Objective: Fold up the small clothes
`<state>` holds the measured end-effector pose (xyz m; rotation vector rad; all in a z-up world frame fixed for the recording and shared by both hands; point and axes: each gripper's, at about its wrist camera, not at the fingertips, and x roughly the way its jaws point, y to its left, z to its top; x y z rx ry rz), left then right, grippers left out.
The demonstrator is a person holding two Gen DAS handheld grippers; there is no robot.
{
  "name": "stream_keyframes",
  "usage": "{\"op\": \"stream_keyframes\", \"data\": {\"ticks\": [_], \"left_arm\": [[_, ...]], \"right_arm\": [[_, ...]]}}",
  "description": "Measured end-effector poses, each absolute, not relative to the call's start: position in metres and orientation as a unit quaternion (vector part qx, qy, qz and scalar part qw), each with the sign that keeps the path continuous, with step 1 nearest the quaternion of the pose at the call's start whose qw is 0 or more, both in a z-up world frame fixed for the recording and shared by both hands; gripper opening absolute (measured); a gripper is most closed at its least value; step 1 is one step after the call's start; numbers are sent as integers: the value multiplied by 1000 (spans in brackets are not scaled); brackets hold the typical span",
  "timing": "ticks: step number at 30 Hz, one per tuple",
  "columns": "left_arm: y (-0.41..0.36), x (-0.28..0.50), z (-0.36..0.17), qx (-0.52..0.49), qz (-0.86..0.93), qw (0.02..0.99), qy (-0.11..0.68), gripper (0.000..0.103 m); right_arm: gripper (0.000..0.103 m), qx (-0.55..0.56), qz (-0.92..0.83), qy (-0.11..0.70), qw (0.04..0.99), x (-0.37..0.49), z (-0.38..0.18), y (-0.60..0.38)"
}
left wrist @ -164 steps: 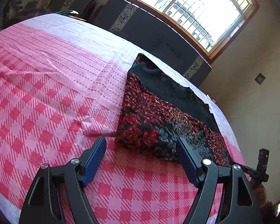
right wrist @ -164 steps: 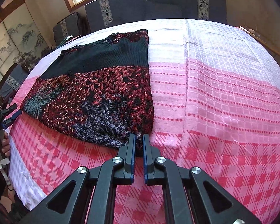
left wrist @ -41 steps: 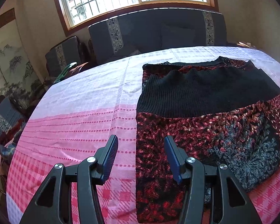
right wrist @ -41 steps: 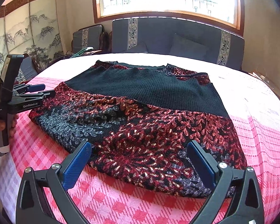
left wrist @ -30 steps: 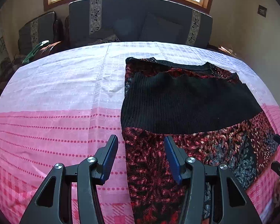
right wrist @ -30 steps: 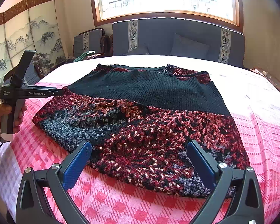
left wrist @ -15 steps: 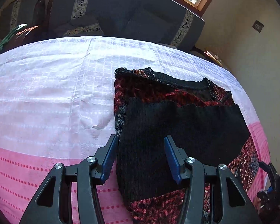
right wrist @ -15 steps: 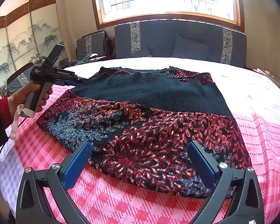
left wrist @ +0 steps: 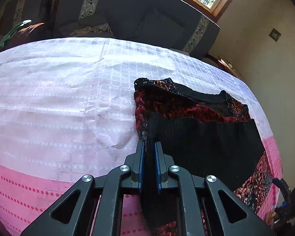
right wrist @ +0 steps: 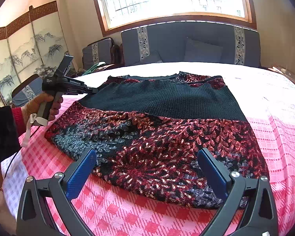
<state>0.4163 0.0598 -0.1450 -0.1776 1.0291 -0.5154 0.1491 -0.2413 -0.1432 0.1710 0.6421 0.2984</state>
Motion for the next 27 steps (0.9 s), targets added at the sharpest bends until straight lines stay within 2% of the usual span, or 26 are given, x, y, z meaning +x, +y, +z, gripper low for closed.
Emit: {"op": "stream_keyframes", "data": {"ticks": [1,6,10,11,12,13,18,23,24,25,26,27], "left_arm": [[59,416,-145,-83,-246,835,485,15],[57,418,-144,-109,-283,820,485,41],[59,424,-145,-125,-286,813,492,41],[58,424,-145,-124,-280,815,492,35],[56,423,-145,-102,-260,826,490,10],[52,421,-145,-75,-244,836,486,6],[43,410,-143,-66,-218,852,472,6],[33,406,-125,-60,-213,855,468,6],[29,405,-120,-47,-209,858,466,6],[25,403,-116,-38,-207,859,467,6],[23,402,-112,-35,-206,858,469,6],[19,400,-107,-30,-204,859,468,6]], "right_arm": [[102,93,152,314,933,152,-143,-243],[102,121,158,315,928,163,-142,-243],[102,133,163,322,923,168,-145,-243],[102,135,166,321,923,168,-145,-243],[102,136,167,320,923,169,-145,-244],[102,139,168,321,922,171,-144,-245],[102,143,170,318,922,192,-136,-252],[102,102,173,342,918,233,-133,-245],[99,95,169,350,916,242,-134,-242],[86,92,169,359,913,251,-136,-240],[63,89,168,370,909,260,-139,-238],[52,87,166,382,905,268,-142,-234]]}}
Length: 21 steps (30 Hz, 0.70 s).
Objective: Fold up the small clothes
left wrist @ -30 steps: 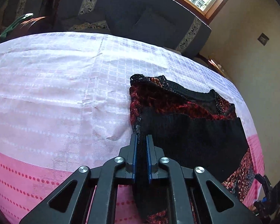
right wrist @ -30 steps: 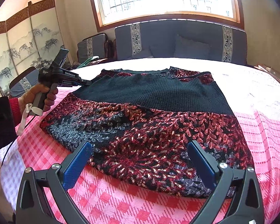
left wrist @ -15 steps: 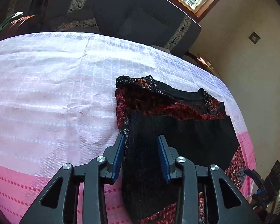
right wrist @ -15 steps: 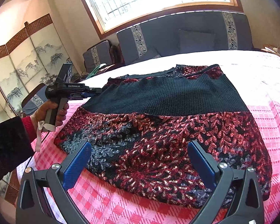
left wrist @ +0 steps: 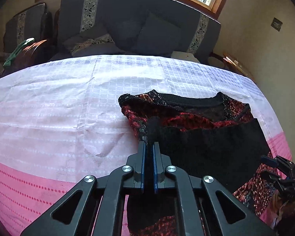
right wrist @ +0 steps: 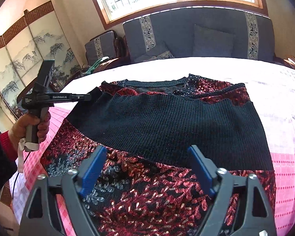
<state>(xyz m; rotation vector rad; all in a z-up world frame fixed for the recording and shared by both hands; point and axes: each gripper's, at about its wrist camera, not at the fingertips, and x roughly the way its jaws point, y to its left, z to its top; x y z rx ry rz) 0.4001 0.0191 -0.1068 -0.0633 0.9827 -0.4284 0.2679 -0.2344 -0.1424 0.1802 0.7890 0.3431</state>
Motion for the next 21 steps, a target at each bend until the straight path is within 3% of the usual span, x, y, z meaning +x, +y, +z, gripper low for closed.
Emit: {"op": "stream_keyframes", "data": {"ticks": [1,2,12,21], "left_arm": [[15,398,-101,-24,-203,861,466,6],[11,395,-96,-20,-203,861,465,6],[-42,367,-44,8,-226,856,464,6],[-135,352,-25,20,-261,830,493,6]], "right_arm": [[35,87,166,390,901,275,-146,-232],[29,88,169,394,899,280,-149,-229],[28,140,169,411,885,324,-161,-226],[32,264,225,380,858,309,-168,-263]]}}
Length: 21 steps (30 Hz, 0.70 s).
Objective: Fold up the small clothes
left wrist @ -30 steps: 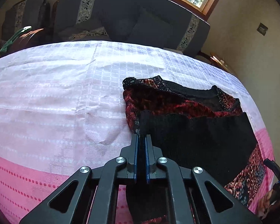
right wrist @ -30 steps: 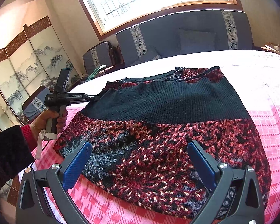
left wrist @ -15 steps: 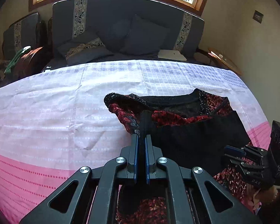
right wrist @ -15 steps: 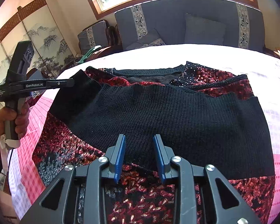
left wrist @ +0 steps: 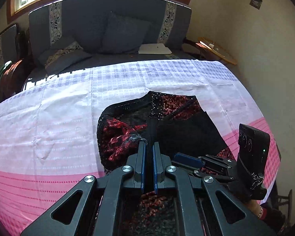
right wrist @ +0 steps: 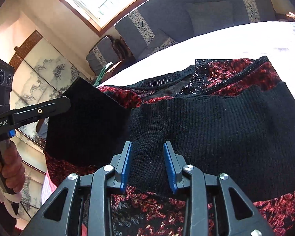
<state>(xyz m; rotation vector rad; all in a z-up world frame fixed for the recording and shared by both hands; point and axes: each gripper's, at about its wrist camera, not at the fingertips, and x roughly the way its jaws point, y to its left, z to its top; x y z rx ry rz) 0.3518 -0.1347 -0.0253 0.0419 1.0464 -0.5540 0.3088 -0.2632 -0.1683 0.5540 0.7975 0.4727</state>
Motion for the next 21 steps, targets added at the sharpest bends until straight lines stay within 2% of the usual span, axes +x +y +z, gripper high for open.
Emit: {"op": "stream_keyframes", "data": {"ticks": [6,14,16,18,21], "left_arm": [[-204,344,-47,24,-283,802,526,6],[-259,330,-77,23,-321,761,563,7],[-264,329,-77,25,-346,747,567,13],[-265,325,-68,41,-359,748,557,13],[-252,321,-42,20,-391,751,533,14]], "right_arm": [[32,303,234,362,850,283,-170,-298],[33,330,240,355,841,268,-179,-331],[33,346,244,357,833,267,-189,-333],[33,363,250,356,824,267,-191,-338],[40,369,250,342,827,263,-189,-344]]}}
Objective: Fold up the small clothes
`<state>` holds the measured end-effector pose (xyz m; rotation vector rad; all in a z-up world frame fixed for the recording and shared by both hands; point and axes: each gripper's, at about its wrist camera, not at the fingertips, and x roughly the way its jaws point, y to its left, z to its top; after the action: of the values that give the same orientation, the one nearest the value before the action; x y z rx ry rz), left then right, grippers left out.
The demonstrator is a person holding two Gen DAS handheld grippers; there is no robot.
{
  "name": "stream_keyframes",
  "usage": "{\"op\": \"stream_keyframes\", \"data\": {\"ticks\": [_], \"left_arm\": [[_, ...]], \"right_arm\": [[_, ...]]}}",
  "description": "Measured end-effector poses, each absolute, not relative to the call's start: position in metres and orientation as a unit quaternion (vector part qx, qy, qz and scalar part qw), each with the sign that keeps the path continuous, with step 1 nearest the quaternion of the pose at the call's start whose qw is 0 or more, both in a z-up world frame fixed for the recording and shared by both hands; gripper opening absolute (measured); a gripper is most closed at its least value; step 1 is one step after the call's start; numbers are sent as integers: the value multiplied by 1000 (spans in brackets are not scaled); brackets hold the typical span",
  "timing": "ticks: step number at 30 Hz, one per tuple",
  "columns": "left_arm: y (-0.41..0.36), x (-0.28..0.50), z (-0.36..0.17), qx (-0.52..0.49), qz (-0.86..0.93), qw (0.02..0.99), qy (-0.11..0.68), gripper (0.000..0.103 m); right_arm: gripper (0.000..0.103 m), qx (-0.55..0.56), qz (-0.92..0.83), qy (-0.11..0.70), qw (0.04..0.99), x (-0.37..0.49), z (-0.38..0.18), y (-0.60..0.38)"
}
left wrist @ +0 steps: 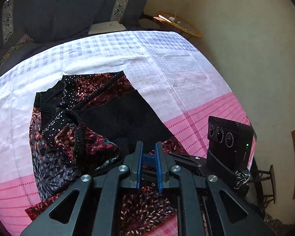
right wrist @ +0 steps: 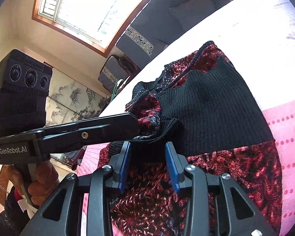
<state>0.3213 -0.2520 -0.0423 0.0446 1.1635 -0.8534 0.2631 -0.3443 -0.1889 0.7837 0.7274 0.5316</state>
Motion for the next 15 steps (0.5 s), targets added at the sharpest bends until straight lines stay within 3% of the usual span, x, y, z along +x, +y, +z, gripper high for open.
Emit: {"op": "stream_keyframes", "data": {"ticks": [2,5,10,15], "left_arm": [[-233,320,-22,15,-396,771,498,20],[-185,328,-13,10,-344,812,472,65],[-99,341,-51,20,-249,848,467,66],[-76,323,-99,-16,-266,823,501,66]], "right_arm": [[45,379,257,342,821,262,-191,-346],[48,380,257,347,818,263,-190,-345],[49,357,254,363,823,270,-180,-332],[50,332,228,406,820,293,-168,-316]]}}
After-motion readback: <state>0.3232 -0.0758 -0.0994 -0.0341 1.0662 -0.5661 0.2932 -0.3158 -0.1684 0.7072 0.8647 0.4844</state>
